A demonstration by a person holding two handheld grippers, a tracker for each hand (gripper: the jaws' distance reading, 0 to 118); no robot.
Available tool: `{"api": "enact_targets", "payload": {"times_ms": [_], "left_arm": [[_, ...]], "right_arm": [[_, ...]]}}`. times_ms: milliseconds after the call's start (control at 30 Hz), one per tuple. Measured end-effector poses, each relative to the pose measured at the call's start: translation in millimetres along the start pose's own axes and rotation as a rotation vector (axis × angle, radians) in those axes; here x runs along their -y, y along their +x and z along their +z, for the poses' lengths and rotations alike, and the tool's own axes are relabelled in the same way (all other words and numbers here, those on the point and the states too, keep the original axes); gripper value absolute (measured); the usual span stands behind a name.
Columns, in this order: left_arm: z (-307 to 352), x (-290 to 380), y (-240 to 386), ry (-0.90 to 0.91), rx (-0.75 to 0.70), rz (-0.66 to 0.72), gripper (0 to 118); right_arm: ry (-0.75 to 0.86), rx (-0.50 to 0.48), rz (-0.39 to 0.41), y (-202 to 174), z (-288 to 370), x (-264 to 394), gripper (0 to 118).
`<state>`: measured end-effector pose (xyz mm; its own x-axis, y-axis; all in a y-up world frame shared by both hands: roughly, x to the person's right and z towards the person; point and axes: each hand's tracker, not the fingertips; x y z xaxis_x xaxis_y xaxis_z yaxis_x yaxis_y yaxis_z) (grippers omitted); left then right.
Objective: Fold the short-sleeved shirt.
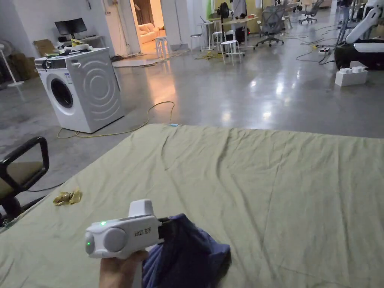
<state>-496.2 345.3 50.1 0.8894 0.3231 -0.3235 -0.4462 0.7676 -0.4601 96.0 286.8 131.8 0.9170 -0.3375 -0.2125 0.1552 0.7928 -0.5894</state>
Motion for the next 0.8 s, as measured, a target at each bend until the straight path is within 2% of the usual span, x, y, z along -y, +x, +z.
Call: {"api": "enact_targets", "payload": {"times_ms": [100, 267, 467, 533, 600, 667, 767, 800], "left_arm": [[-4, -7, 36, 0.035, 0.112, -0.026, 4], [-32, 23, 172, 0.004, 0.331, -0.141, 4], [-62, 144, 325, -0.25, 0.592, -0.359, 4], [-53, 191, 364, -0.361, 0.691, -0.424, 4], [-30, 246, 400, -0.412, 0.752, -0.557, 4], [-16, 288, 417, -0.472, 0.815, -0.69, 4], [2, 341, 429, -0.49, 0.839, -0.759, 4], [3, 347, 427, -0.491, 0.845, -0.765, 8]], "right_arm": [[0.023, 0.012, -0.022, 7, 17, 4, 1], [0.071, 0.069, -0.064, 25, 50, 10, 1], [0.113, 0.183, -0.113, 53, 94, 26, 1], [0.097, 0.209, -0.12, 62, 102, 34, 1], [0.073, 0.217, -0.122, 64, 104, 38, 1], [0.057, 0.239, -0.111, 64, 107, 44, 1], [0.055, 0.246, -0.103, 62, 109, 49, 1], [0.055, 0.233, -0.101, 61, 109, 50, 1]]}}
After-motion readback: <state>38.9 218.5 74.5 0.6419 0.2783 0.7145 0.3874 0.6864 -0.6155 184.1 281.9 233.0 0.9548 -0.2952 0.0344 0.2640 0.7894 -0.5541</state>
